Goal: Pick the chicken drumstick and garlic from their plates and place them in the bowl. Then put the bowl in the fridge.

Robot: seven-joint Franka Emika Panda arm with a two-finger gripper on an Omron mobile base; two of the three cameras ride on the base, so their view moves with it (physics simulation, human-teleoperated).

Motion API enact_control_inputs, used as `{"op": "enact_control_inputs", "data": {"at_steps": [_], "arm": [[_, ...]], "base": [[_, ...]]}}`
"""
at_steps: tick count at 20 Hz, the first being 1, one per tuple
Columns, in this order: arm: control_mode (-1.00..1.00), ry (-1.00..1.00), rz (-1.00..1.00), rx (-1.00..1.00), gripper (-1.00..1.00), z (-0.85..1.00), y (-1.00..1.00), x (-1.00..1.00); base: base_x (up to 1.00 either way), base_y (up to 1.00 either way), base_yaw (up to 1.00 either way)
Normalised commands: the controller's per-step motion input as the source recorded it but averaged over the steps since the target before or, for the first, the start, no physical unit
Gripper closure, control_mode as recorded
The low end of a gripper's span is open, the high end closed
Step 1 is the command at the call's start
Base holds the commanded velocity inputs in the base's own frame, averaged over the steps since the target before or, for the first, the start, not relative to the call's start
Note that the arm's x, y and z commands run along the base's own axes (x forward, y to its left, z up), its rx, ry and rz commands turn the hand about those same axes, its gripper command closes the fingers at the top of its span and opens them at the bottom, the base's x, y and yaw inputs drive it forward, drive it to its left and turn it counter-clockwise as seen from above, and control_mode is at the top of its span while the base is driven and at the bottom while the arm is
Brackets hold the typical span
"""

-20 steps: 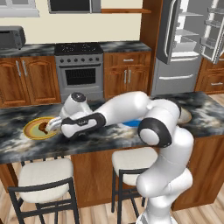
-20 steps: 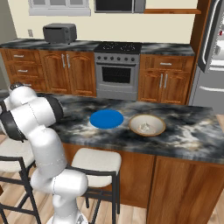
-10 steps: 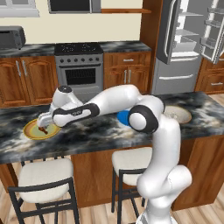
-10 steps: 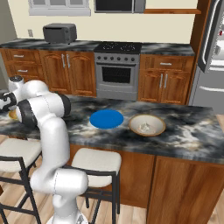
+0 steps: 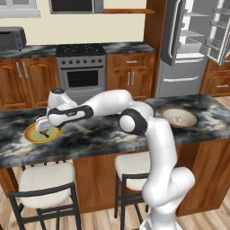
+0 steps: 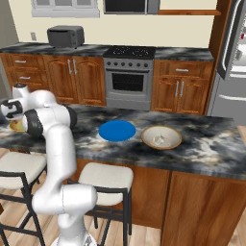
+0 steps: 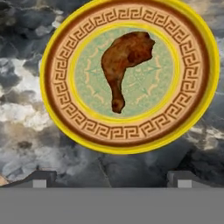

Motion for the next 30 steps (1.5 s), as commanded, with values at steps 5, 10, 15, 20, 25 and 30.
{"op": "enact_control_inputs", "data": {"at_steps": [5, 10, 15, 20, 25, 30], "arm": [[-1.0, 0.04, 0.0, 0.0, -1.0, -0.18, 0.06, 0.36], [-1.0, 0.06, 0.0, -0.01, -1.0, -0.24, 0.18, 0.39], [-1.0, 0.05, 0.0, -0.04, -1.0, -0.23, 0.26, 0.31], [-1.0, 0.03, 0.0, -0.04, -1.0, -0.12, 0.25, 0.31], [-1.0, 0.05, 0.0, -0.02, -1.0, -0.14, 0.14, 0.3], [-1.0, 0.02, 0.0, 0.0, -1.0, -0.11, 0.16, 0.09]], "base": [[0.0, 0.0, 0.0], [0.0, 0.0, 0.0], [0.0, 0.0, 0.0], [0.0, 0.0, 0.0], [0.0, 0.0, 0.0], [0.0, 0.0, 0.0]]}}
